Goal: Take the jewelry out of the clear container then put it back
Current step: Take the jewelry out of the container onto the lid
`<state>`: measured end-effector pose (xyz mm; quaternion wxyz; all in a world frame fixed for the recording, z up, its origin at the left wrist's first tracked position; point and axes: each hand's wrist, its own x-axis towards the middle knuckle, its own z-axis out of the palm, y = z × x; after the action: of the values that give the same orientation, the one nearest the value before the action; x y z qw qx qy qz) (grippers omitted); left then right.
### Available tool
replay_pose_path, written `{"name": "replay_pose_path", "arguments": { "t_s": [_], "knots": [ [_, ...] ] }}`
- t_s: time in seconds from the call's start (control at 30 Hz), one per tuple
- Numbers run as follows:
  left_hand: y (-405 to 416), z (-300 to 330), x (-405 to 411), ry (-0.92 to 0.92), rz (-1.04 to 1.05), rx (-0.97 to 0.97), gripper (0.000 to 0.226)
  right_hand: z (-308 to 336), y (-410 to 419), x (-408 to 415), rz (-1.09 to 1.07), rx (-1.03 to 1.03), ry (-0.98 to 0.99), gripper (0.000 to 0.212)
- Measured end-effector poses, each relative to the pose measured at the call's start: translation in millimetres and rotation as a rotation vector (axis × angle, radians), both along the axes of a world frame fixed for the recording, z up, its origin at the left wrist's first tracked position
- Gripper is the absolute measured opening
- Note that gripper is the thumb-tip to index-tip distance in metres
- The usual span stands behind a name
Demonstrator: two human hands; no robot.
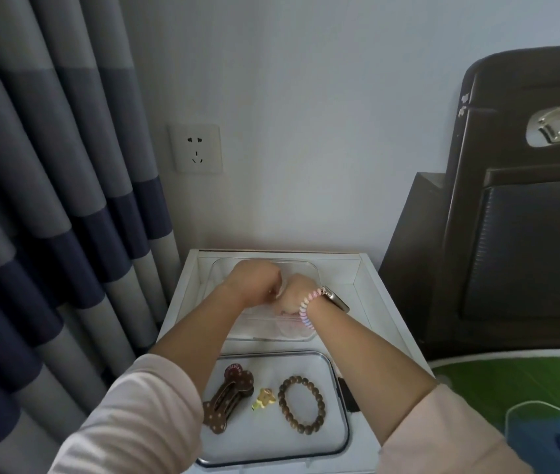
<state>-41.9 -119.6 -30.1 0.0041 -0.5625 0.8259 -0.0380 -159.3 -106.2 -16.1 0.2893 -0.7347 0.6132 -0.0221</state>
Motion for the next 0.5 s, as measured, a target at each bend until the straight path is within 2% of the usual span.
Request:
{"name": "replay_pose_path", "arguments": {
  "t_s": [0.1, 0.13, 0.23, 0.37, 0.5],
  "knots": [
    [1.2, 7.1, 6.3, 0.166, 0.065, 0.025, 0.012, 4.6, 1.4, -3.0, -0.114, -0.081, 0.0, 0.033],
    [1.7, 10.3, 8.1, 0.233, 0.083, 0.037, 0.013, 9.9, 5.3, -4.7, -0.133, -0.107, -0.043, 0.028],
    [10.5, 24.8, 14.3, 0.396, 0.115, 0.073, 0.012, 25.8, 13.7, -12.3, -0.158, -0.108, -0.288, 0.015],
    [34.4, 53.1, 19.9, 0.679, 0.114, 0.059, 0.01, 50.7, 36.0, -32.2, -0.222, -0.172, -0.595, 0.03],
    [72.9, 79.1, 18.5, 0.978, 0.038, 0.079, 0.005, 75.4, 60.9, -54.6, -0.134, -0.204, -0.722, 0.015]
  ]
}}
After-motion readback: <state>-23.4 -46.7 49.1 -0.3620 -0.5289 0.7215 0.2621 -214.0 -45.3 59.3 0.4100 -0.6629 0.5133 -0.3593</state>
